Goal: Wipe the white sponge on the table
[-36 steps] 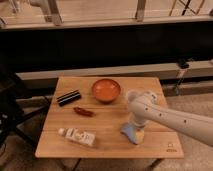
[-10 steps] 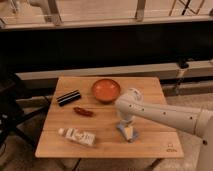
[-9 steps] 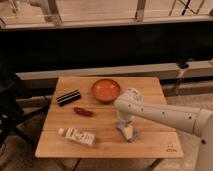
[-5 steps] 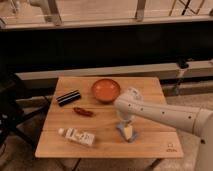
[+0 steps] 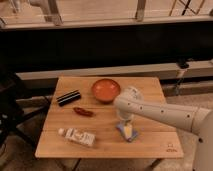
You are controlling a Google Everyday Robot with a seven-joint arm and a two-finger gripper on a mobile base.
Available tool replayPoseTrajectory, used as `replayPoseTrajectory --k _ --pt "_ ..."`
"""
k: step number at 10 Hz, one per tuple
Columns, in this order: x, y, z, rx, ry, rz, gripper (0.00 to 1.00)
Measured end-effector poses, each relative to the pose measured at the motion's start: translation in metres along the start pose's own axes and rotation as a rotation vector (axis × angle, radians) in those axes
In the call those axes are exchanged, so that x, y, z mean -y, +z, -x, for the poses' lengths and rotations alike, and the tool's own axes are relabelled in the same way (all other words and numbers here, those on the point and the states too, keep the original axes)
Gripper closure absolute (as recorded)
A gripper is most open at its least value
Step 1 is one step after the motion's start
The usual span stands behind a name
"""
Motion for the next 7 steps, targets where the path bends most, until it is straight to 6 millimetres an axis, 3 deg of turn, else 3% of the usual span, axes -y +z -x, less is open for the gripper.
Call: replayPoseTrajectory --k 3,7 --pt "-0.0002 -0.0012 -0.0001 0.0 -0.002 -0.001 0.68" --pt "-0.0011 0.0003 0.0002 -0.004 -0.012 0.0 0.61"
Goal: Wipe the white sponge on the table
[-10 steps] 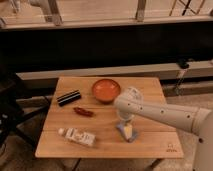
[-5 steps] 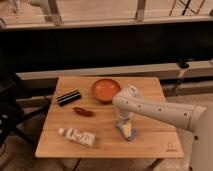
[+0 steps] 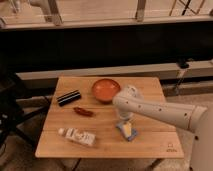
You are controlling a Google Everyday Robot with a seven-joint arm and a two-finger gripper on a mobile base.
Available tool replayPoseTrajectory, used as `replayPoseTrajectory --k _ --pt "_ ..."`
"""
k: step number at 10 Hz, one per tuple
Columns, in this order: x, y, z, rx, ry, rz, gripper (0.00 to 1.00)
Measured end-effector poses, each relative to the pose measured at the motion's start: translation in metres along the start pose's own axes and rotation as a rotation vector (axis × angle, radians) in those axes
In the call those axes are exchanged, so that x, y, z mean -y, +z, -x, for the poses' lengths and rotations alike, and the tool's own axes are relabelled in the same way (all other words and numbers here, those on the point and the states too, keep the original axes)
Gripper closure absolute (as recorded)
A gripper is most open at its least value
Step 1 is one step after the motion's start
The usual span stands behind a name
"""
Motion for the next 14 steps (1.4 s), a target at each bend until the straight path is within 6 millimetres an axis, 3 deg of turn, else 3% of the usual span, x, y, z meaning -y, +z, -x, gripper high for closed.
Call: replayPoseTrajectory --k 2,6,9,10,14 --pt "-0.0008 -0.0013 -0.0002 0.0 0.0 0.002 0.55" --pt "-0.0017 0.0004 0.0002 -0.006 -0.02 0.002 0.62" --pt "-0.0032 -0.0007 -0.0004 -0.007 -0.021 0.005 0.49" --pt "-0.0034 0.0013 -0.0004 -0.009 -0.029 0.005 0.52" --pt "-0.0058 -0.0016 -0.001 -0.01 -0.03 0.011 0.83"
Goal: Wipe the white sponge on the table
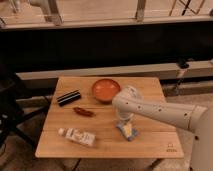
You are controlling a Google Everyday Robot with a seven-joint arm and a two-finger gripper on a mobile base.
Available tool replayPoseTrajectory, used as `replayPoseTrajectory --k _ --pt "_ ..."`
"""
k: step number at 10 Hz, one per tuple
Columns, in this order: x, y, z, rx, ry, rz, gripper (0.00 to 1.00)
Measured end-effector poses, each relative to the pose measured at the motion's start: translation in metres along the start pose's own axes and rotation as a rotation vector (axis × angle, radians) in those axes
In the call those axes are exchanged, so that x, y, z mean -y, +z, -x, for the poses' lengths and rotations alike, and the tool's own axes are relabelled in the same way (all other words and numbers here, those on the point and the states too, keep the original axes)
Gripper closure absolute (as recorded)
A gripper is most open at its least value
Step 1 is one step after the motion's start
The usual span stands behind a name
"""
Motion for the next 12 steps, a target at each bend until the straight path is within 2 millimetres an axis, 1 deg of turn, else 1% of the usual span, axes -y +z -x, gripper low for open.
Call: replayPoseTrajectory --k 2,3,4,5,6,8,10,12 --pt "0.0014 0.0015 0.0004 -0.004 -0.01 -0.004 0.88" --pt "0.0014 0.0003 0.001 -0.004 -0.011 -0.004 0.93" --pt "0.0009 -0.0002 0.0009 -0.002 -0.01 -0.003 0.93" --pt "0.0009 -0.0003 0.001 -0.002 -0.01 -0.003 0.87" --pt "0.0008 -0.0003 0.0013 -0.003 -0.01 -0.002 0.85" --pt "0.0012 0.002 0.0026 -0.01 -0.029 -0.001 0.84" --pt "0.0007 -0.0003 0.0032 -0.01 -0.031 -0.001 0.75" --pt "0.0006 -0.0001 0.0036 -0.01 -0.035 0.0 0.77"
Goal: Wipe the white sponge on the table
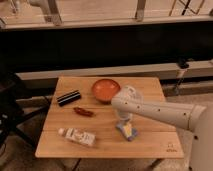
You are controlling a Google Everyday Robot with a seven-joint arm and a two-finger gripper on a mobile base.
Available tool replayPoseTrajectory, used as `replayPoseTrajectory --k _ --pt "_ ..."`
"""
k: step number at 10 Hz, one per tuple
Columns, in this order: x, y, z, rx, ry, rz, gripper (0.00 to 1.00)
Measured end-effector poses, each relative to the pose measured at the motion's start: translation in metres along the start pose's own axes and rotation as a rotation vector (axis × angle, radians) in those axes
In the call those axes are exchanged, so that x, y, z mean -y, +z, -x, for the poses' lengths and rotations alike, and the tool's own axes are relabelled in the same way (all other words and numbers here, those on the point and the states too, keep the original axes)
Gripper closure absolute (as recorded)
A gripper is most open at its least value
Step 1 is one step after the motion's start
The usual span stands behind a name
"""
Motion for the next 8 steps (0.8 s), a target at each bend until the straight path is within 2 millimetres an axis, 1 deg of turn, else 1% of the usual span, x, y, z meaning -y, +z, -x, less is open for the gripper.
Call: replayPoseTrajectory --k 1,2,3,4,5,6,7,8 --pt "0.0 0.0018 0.0002 -0.002 -0.009 0.001 0.76" --pt "0.0001 0.0024 0.0001 -0.002 -0.011 0.001 0.78" --pt "-0.0004 0.0 0.0008 -0.001 -0.013 0.0 0.78" --pt "-0.0005 -0.0003 0.0008 -0.001 -0.013 0.0 0.73" --pt "-0.0005 0.0004 0.001 -0.001 -0.018 0.001 0.73" --pt "-0.0004 0.0017 0.001 -0.002 -0.026 0.001 0.77" --pt "-0.0004 0.0014 0.001 -0.003 -0.028 0.001 0.88" --pt "-0.0006 0.0005 0.0012 -0.002 -0.028 0.001 0.93"
